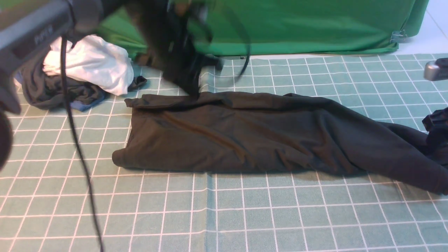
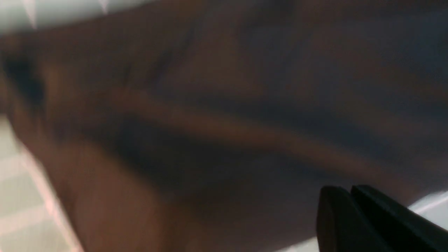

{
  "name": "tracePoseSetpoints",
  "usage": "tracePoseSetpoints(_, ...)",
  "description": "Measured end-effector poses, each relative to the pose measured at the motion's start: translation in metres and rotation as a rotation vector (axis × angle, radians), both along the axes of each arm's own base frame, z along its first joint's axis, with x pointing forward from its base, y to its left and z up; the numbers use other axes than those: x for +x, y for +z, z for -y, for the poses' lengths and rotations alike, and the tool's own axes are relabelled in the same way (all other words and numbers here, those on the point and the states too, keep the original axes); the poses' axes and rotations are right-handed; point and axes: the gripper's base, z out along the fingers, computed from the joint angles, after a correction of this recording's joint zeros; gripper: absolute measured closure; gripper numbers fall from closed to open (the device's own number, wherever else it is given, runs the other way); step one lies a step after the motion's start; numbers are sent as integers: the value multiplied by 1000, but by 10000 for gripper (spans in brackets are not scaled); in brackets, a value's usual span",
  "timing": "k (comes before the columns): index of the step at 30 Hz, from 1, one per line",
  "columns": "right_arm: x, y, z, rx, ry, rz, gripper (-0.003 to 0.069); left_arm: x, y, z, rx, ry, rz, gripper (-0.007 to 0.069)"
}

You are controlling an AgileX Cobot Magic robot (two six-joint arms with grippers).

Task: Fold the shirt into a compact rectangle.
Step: 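Pull the folded dark garment lengthwise by its ends to straighten it flat on the table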

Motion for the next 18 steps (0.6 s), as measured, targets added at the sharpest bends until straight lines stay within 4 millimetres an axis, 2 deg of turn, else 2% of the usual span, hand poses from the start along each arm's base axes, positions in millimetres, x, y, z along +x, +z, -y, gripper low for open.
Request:
tracePoseSetpoints(2,5,-14,4,10,-30,-27,185,-8,-30,-3,28,6,-55,617)
tracePoseSetpoints(3,5,-14,4,11,-31,-27,183,-8,-33,-4,30,7,-58,617)
tracePoseSetpoints(5,6,-29,6,21,-45,-83,174,-12,-56,-6,34,20,-49,617)
tracePoseSetpoints(8,8,-45,6,37,-56,-134,174,-13,-69,-7,29,32,-19,617)
tracePoseSetpoints(11,9,-53,5,49,-44,-162,193,-13,-71,-7,30,34,-15,617)
tracePoseSetpoints(12,9,-54,4,51,-39,-166,216,-13,-71,-7,29,34,-13,617)
tracePoseSetpoints(14,9,-55,3,64,-13,-172,368,-13,-71,-7,32,33,-9,617)
tracePoseSetpoints(15,9,-55,3,68,-2,-171,477,-13,-71,-8,35,32,-9,617)
tracePoseSetpoints(16,9,-55,3,67,2,-169,492,-13,-71,-8,35,32,-9,617)
tracePoseSetpoints(17,9,-53,3,67,9,-163,567,-13,-71,-8,36,31,-8,617)
tracePoseSetpoints(18,8,-49,2,65,18,-152,596,-13,-71,-8,36,31,-8,617)
